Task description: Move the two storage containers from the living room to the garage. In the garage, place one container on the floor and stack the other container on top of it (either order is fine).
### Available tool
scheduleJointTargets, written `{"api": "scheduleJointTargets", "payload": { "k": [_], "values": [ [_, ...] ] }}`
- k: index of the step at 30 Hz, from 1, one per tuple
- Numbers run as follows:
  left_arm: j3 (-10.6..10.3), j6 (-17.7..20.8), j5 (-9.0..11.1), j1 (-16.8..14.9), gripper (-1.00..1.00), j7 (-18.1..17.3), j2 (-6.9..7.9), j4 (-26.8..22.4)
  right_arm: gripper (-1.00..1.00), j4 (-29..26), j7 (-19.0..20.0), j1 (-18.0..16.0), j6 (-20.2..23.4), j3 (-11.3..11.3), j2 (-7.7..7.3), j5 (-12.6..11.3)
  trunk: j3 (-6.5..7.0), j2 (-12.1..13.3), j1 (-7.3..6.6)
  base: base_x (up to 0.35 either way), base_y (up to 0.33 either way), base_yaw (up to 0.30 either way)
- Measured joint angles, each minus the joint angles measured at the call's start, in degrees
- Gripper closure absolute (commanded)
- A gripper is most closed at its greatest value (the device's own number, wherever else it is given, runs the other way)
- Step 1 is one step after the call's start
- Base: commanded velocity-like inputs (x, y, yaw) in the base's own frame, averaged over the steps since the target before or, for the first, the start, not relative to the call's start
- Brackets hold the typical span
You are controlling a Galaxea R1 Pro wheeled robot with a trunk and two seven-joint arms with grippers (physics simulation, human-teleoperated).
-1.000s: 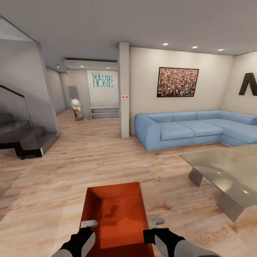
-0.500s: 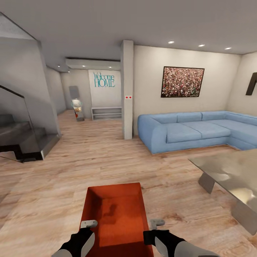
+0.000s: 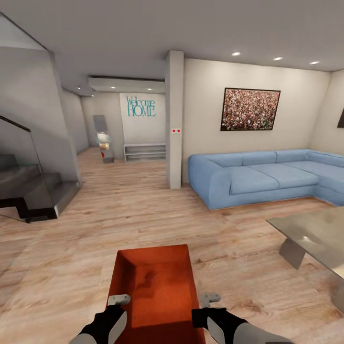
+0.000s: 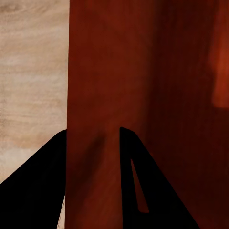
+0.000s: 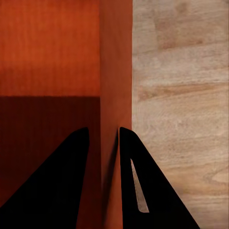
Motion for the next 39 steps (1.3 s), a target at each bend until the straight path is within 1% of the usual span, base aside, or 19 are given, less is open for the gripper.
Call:
{"api": "scheduleJointTargets", "payload": {
  "k": [8,9,10,12,15,16,19,21,24,27,39],
  "values": [
    [-0.01,-0.11,0.01,0.00,1.00,-0.06,0.03,0.00,1.00,-0.24,0.00,0.11,0.01,0.00,0.02,0.04,0.00,0.00,0.00,0.256,0.182,0.000],
    [1.25,-0.28,-1.44,0.28,1.00,-0.61,-0.08,-0.52,1.00,-0.21,0.03,-0.18,-0.23,0.37,0.01,-0.02,0.01,0.02,0.04,0.000,0.000,0.000],
    [2.33,-0.44,-2.36,0.56,1.00,-0.81,-0.13,-0.61,1.00,0.32,-0.05,-0.40,-0.40,0.47,0.12,0.16,0.00,-0.02,0.02,0.000,0.000,0.000],
    [3.76,-0.57,-3.41,0.82,1.00,-0.69,-0.47,-0.58,1.00,0.47,0.02,-0.42,-0.34,0.96,0.03,0.00,0.00,0.00,0.03,0.000,0.000,0.000],
    [5.17,-1.10,-4.08,1.27,1.00,-0.76,-0.68,-0.63,1.00,0.80,0.01,-0.58,-0.40,1.67,0.03,-0.05,0.00,0.00,0.03,0.000,0.000,0.000],
    [5.82,-1.50,-4.72,1.41,1.00,-1.07,-0.70,-0.66,1.00,0.90,-0.05,-0.61,-0.70,1.78,0.08,-0.01,0.00,0.00,0.03,0.010,0.000,0.000],
    [9.15,-2.20,-8.05,1.63,1.00,-1.92,-1.08,-0.64,1.00,1.55,-0.14,-0.64,-1.55,1.76,0.10,0.00,0.00,0.00,0.01,0.154,0.000,0.000],
    [11.01,-2.83,-9.72,1.66,1.00,-2.13,-1.39,-0.62,1.00,1.73,-0.11,-0.65,-2.16,1.88,0.05,-0.01,0.00,0.00,0.00,0.303,0.000,0.000],
    [12.66,-4.10,-11.06,1.67,1.00,-2.24,-1.68,-0.60,1.00,1.53,-0.08,-0.65,-3.10,2.32,0.02,-0.04,0.00,0.00,0.00,0.328,0.000,0.000],
    [13.21,-4.66,-11.36,1.68,1.00,-2.28,-1.76,-0.57,1.00,1.39,-0.09,-0.66,-3.40,2.62,0.03,-0.04,0.00,0.00,0.00,0.337,0.000,0.000],
    [13.20,-4.71,-11.29,1.68,1.00,-2.29,-1.72,-0.60,1.00,1.32,-0.12,-0.67,-3.43,2.71,0.08,-0.06,0.00,0.00,0.00,0.341,0.021,0.000]
  ]
}}
